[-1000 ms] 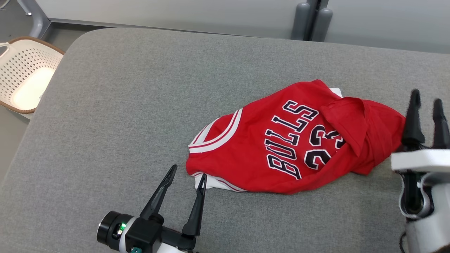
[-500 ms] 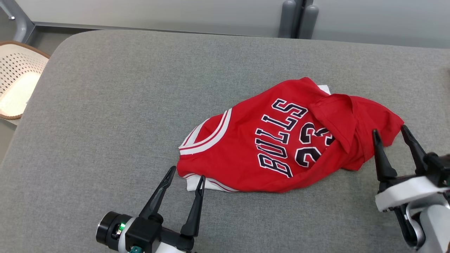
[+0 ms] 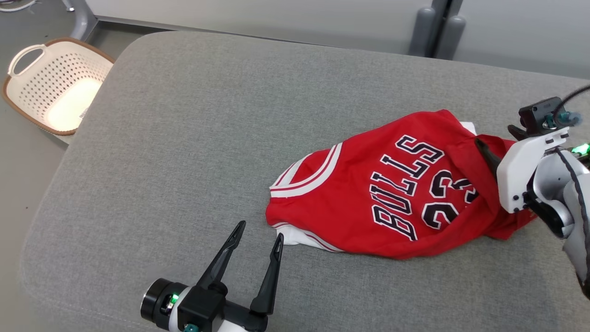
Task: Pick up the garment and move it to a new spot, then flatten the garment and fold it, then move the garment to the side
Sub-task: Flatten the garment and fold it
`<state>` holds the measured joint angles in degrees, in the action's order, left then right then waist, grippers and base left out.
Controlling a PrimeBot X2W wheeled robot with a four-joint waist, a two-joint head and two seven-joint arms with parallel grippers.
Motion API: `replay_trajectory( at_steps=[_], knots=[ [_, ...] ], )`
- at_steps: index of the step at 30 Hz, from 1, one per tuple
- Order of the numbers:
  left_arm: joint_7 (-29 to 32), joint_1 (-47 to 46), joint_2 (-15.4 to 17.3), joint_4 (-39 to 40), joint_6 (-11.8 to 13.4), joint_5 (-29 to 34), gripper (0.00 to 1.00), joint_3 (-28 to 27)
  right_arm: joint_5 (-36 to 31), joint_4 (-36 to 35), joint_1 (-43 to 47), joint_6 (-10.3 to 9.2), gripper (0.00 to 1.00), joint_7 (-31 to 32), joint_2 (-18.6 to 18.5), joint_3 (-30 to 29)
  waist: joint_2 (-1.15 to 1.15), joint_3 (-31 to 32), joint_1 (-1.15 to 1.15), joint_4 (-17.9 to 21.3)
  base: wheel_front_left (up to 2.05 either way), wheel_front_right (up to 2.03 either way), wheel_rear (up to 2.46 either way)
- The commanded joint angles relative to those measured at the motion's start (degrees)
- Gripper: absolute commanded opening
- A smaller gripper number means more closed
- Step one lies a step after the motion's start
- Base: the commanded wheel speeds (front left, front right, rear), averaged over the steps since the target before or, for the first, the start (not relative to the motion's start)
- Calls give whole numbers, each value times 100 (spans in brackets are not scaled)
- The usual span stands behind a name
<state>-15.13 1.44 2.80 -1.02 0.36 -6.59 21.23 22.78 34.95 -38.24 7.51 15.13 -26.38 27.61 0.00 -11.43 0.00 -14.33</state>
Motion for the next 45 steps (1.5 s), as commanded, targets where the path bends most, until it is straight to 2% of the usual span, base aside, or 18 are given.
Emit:
replay_trajectory(
  at_steps=[1,4,6,7,8,9,12,17,22,27,29,34,40,41,42,43,44,45],
  knots=[
    [2,-104,21,-23,37,-12,100,33,63,227,-205,-6,100,470,-156,137,0,-16,0,-161,0,0,0],
    [1,-106,20,-15,77,-41,100,63,152,455,-427,-5,100,1059,-221,300,0,-36,0,-264,0,0,0],
    [1,-98,21,-12,93,-50,100,63,183,487,-468,-5,100,1202,-234,366,0,-40,0,-283,0,0,0],
    [1,-77,19,-9,102,-47,100,70,368,483,-504,-5,47,1375,-249,426,0,-48,0,-301,0,0,0],
    [1,-69,19,-4,115,-51,100,68,473,448,-509,-6,16,1413,-256,450,0,-54,0,-298,0,0,0],
    [1,-63,19,1,126,-55,100,60,535,406,-509,-6,0,1430,-279,492,0,-59,0,-288,0,0,0],
    [1,-43,21,10,133,-45,100,19,697,299,-513,-6,0,1394,-355,549,0,-68,0,-190,0,0,0],
    [1,-97,21,9,69,47,100,-49,799,141,-477,-6,0,919,-552,212,0,-53,0,73,0,0,0],
    [1,-47,20,12,28,109,100,-147,848,38,-24,-6,0,554,-869,-540,0,-10,0,392,0,0,0],
    [1,-7,20,20,-17,151,100,-194,1079,-389,1106,-6,0,277,-952,-1553,0,-39,0,686,0,0,0],
    [1,-1,20,11,-43,171,100,-213,1158,-744,1708,-5,0,135,-880,-1961,0,-49,0,782,0,0,0],
    [1,-9,21,14,-121,274,100,-333,1395,-1971,3308,-4,0,59,-342,-2572,0,-107,0,1092,0,0,0],
    [1,-156,39,10,-283,426,100,-411,1448,-3084,4390,-4,0,143,223,-2582,0,-253,0,1391,0,0,0],
    [1,-177,44,0,-299,444,100,-421,1486,-3186,4463,-4,27,163,301,-2571,0,-262,0,1422,0,0,0],
    [1,-197,44,-7,-316,464,100,-427,1557,-3238,4541,-4,43,228,391,-2566,0,-265,0,1441,0,0,0],
    [1,-213,44,-18,-328,472,100,-425,1630,-3315,4605,-3,48,285,440,-2537,0,-265,0,1449,0,0,0],
    [1,-218,43,-25,-336,483,100,-428,1716,-3399,4637,-3,100,342,470,-2520,0,-264,0,1457,0,0,0],
    [1,-215,44,-23,-348,497,100,-435,1797,-3482,4667,-4,100,391,468,-2528,0,-266,0,1465,0,0,0]
  ],
)
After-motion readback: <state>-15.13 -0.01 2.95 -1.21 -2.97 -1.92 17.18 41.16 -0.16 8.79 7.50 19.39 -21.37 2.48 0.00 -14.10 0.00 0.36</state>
